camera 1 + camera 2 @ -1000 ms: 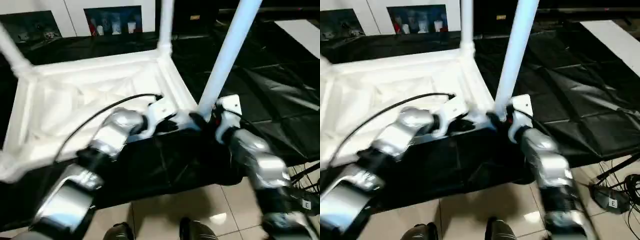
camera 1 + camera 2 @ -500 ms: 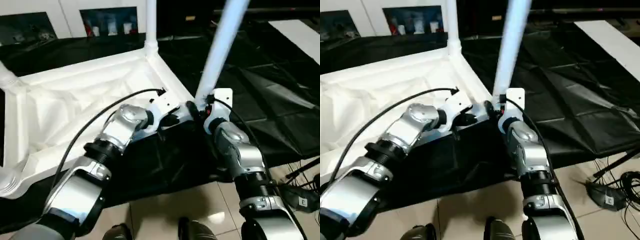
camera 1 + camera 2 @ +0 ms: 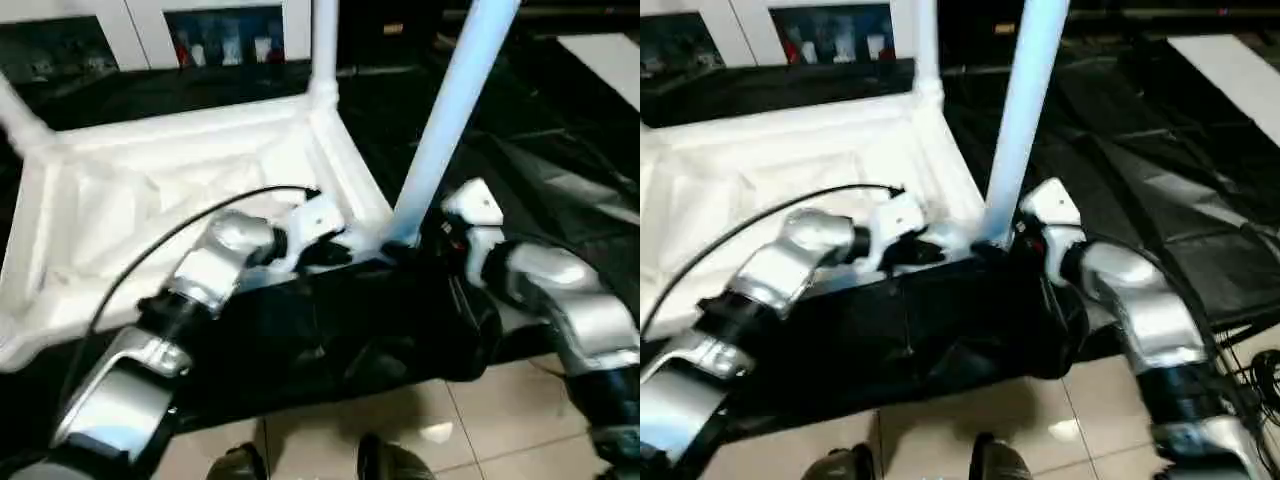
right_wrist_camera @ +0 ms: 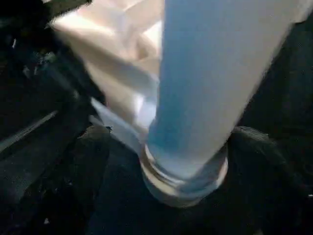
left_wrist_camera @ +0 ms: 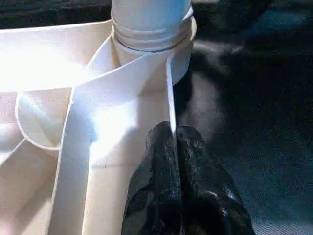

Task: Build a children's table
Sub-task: Rotate leg to tighten

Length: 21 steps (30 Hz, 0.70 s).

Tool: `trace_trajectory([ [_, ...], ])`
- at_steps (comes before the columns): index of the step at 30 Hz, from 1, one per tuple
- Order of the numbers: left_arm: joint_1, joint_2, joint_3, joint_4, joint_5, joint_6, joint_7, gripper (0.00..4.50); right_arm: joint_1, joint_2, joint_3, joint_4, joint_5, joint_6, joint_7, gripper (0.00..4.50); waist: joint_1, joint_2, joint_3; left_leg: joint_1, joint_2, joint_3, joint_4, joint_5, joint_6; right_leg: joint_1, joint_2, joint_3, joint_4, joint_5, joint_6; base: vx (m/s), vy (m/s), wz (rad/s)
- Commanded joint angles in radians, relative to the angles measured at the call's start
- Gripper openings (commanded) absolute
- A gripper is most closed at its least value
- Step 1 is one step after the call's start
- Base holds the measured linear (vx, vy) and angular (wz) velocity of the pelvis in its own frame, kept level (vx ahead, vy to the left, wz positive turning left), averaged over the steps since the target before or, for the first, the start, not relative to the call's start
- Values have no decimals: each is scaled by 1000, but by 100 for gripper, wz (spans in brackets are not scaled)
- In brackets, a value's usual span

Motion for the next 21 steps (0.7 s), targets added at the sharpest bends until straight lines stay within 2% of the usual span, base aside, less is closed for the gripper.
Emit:
trace_trajectory([
  [1,56,19,-88,3,18,22,-83,0,9,-29,17,-33,14,-2,45,399,4,-3,-67,13,26,-5,-53,-156,127,72,-38,34,-52,-146,-277,0,0,0],
  [2,81,49,-100,-59,1,28,-143,0,16,-65,29,-49,27,8,83,399,3,-4,-65,15,27,-3,-53,-168,121,69,-36,35,-53,-158,-276,0,0,0],
  [4,90,60,-103,-85,-6,38,-163,0,17,-75,33,-54,31,13,94,399,4,-3,-63,14,28,-4,-56,-175,112,72,-38,37,-52,-164,-276,0,0,0],
  [6,102,77,-108,-120,-16,55,-186,0,17,-76,46,-54,29,10,118,399,3,-2,-64,17,29,-2,-54,-179,110,66,-36,37,-52,-160,-277,0,0,0],
  [12,107,85,-105,-131,-11,55,-191,0,23,-69,61,-46,15,-3,151,399,3,-4,-66,15,27,-2,-53,-168,105,68,-35,38,-49,-147,-278,0,0,0],
  [16,110,91,-99,-141,-8,60,-189,0,32,-80,84,-44,16,-13,172,363,5,-4,-67,12,26,-3,-51,-154,113,71,-37,38,-48,-131,-278,0,0,0],
  [21,111,94,-100,-140,-7,62,-182,0,40,-91,98,-34,5,-25,188,323,4,-6,-68,12,25,-3,-51,-157,111,71,-37,38,-48,-153,-272,0,0,0],
])
